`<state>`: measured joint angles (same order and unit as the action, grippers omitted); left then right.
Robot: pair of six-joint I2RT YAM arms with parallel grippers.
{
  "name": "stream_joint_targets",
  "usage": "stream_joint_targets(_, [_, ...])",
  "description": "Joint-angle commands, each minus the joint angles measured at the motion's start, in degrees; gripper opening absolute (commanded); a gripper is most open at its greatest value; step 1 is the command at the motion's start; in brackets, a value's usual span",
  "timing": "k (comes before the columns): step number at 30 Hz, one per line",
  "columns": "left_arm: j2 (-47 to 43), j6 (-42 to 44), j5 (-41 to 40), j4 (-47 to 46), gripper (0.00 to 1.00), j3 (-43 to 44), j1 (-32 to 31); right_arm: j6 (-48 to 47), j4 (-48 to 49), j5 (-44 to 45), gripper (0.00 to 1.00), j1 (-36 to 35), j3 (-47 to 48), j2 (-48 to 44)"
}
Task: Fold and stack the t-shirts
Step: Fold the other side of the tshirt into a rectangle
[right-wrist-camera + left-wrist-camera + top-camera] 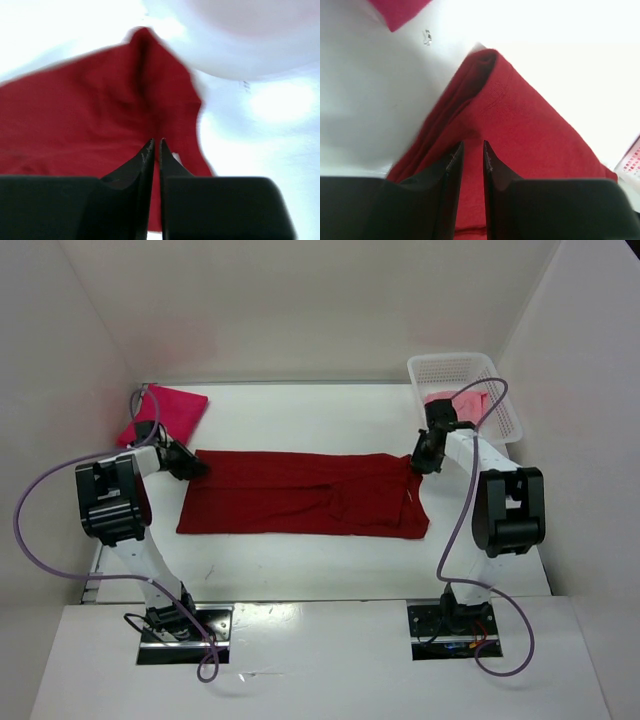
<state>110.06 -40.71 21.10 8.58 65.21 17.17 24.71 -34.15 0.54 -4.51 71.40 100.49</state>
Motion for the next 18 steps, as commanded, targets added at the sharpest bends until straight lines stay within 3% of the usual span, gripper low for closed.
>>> stream_joint_targets(1, [0.1, -0.2, -2.2, -0.2, 0.29, -1.9, 1.0, 0.8, 1.1, 1.1, 0.13, 0.7, -2.3, -2.4])
stream_joint_targets(3, [-0.5, -0.2, -2.2, -0.2, 0.29, -1.9, 1.0, 0.8, 1.8, 0.5, 0.23, 1.3, -2.8, -2.4])
stream_joint_targets(10, [-10.3, -2.5, -1.2, -0.2, 0.29, -2.5, 1.0, 0.8, -0.6, -1.9, 0.29, 1.3, 0.6, -9.1])
stream_joint_targets(14, [-14.0, -2.5, -1.7, -0.8, 0.29, -2.5, -3.1, 1.3, 2.4, -10.4, 0.06, -0.9, -0.1, -9.2])
stream_joint_targets(18, [-12.7, -1.4, -4.1, -0.3, 0.32, -1.2, -9.3, 4.8, 7.9, -9.4, 0.0, -3.6, -1.9, -3.5])
